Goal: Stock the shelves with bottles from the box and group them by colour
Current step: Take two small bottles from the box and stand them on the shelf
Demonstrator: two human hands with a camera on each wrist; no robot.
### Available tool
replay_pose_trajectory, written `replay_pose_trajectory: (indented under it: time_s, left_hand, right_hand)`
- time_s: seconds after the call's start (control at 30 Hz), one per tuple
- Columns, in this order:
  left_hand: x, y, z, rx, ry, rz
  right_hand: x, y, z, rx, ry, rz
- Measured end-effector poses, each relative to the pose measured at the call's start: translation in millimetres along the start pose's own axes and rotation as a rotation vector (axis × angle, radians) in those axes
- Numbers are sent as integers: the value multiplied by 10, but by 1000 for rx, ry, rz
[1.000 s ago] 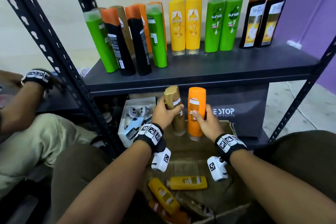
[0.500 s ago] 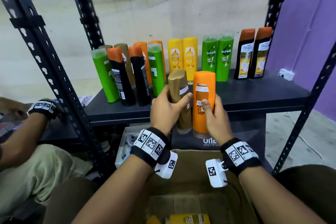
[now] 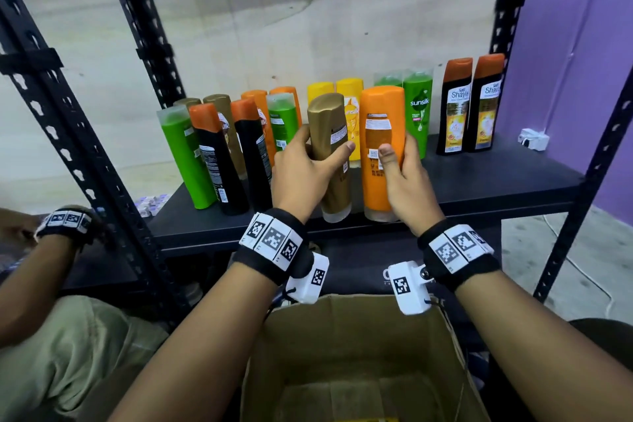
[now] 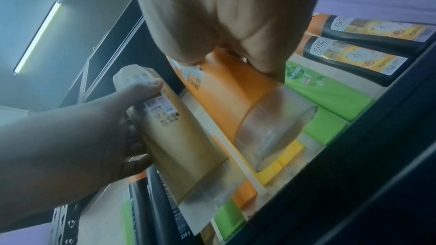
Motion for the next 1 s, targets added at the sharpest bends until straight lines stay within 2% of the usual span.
replay_pose_trajectory:
  time_s: [0.37,0.67,1.0]
  left_hand:
    - [-134,-290,-239,-14,-27,31]
    - [-46,-542,-439,27,23,52]
    - [-322,-648,-575,-52,17,110]
  right_hand:
    - [-172,244,-165,-6,0,-80]
    - [-214,310,-236,-4,1,-22]
    - [-557,425,-354,102,-69,-35]
Point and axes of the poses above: each hand's wrist, its own x-axis away from the middle knuckle, its own z-axis out of the back of the hand, y = z × x, the point moved 8 cm from there along -x, towards the middle knuckle, and after that the axes turned 1 degree about z, right-handed, at the moved point
